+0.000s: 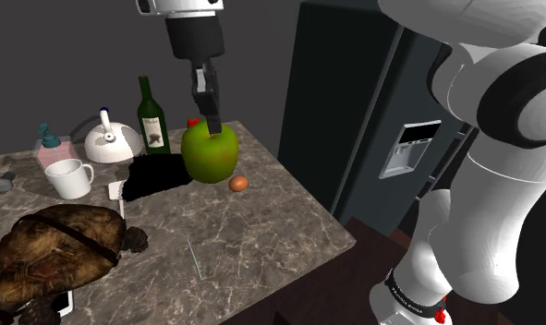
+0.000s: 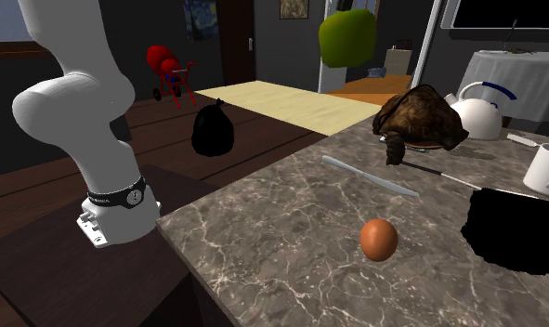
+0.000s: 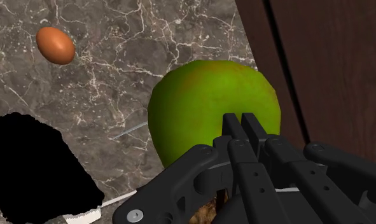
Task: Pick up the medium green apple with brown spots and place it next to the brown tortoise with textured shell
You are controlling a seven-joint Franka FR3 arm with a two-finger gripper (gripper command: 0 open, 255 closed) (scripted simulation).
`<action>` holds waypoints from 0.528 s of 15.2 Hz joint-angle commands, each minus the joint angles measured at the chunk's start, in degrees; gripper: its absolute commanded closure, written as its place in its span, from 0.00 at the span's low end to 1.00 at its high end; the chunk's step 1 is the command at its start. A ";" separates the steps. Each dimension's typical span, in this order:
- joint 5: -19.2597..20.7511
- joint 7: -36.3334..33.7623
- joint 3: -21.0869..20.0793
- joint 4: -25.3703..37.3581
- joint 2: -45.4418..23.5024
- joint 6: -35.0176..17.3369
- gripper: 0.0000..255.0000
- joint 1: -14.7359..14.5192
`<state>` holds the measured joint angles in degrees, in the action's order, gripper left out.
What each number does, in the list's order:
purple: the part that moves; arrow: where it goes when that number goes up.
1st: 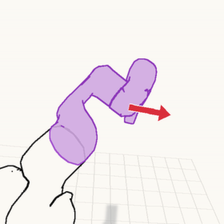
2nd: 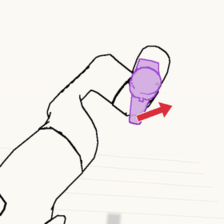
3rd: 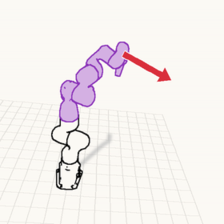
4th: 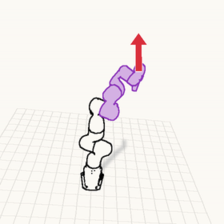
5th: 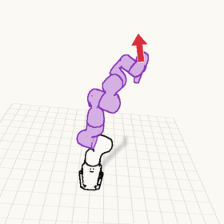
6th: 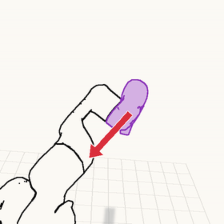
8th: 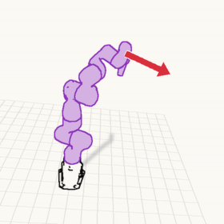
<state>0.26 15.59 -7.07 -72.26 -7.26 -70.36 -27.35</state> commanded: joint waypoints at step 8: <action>-0.37 -0.15 -0.03 -11.20 2.89 -8.39 1.00 0.03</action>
<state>-0.09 15.41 -7.11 -82.40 -4.61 -77.88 -27.35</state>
